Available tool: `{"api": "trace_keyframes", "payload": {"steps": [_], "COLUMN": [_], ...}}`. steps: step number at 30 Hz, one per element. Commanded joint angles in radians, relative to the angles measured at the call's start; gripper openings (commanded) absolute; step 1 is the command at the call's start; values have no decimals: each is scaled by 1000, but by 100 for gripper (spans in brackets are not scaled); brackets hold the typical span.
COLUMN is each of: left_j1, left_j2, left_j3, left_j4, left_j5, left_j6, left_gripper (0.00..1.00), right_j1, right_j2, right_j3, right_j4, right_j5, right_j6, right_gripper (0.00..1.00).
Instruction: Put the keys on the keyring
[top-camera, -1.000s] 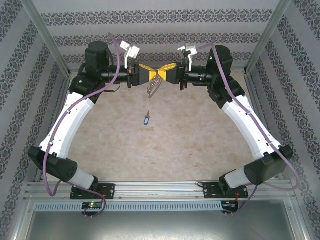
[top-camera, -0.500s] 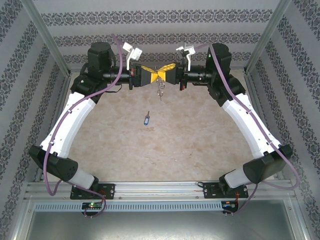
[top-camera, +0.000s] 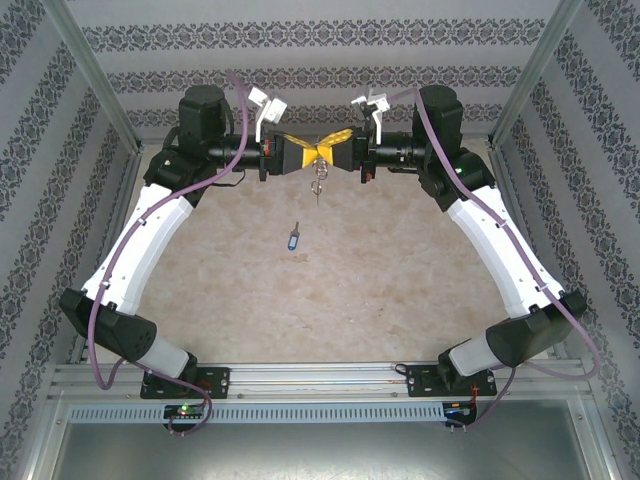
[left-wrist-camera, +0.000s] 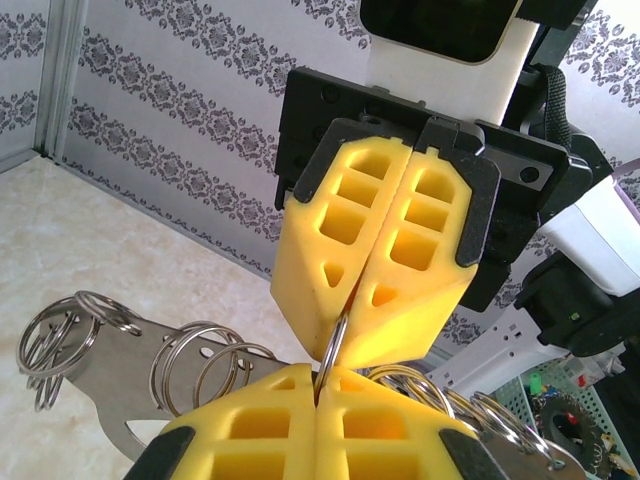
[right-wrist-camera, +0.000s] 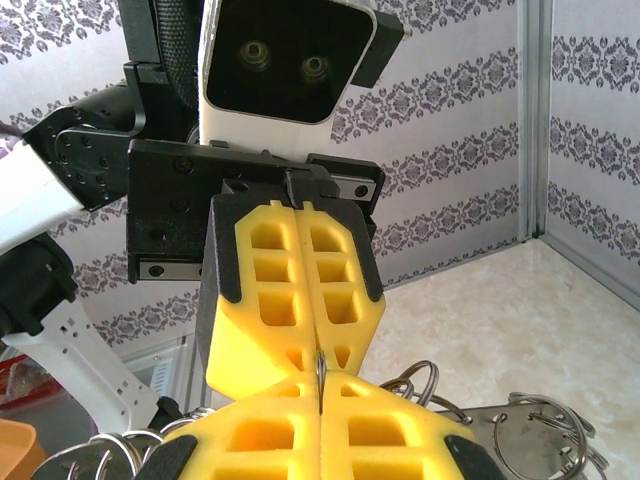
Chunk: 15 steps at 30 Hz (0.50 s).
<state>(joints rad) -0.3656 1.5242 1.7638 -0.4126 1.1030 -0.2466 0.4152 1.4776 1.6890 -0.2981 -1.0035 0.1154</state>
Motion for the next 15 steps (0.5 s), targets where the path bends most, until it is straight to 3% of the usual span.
{"api": "trace_keyframes", "payload": {"steps": [1,7,12,15], "left_j1": [-18,-18,-16,-10], "left_j2": [-2,-55,-62,-59], "left_j3": [-8,-107,-119,-121], "left_j4": [36,171,223,279], "left_j5": [-1,-5,21,61], "left_j6": [41,57,38,0], "left_gripper": [0,0,0,0], "right_j1": [31,37,37,36], "right_j2": [-17,-18,-41,-41], "right_j3": [26,37,7,5], "right_j4": [-22,-23,-4,-1], "right_j5": [-28,-22,2,10], "right_j6": [-30,-28,-16,-8], "right_gripper": [0,0,19,22]}}
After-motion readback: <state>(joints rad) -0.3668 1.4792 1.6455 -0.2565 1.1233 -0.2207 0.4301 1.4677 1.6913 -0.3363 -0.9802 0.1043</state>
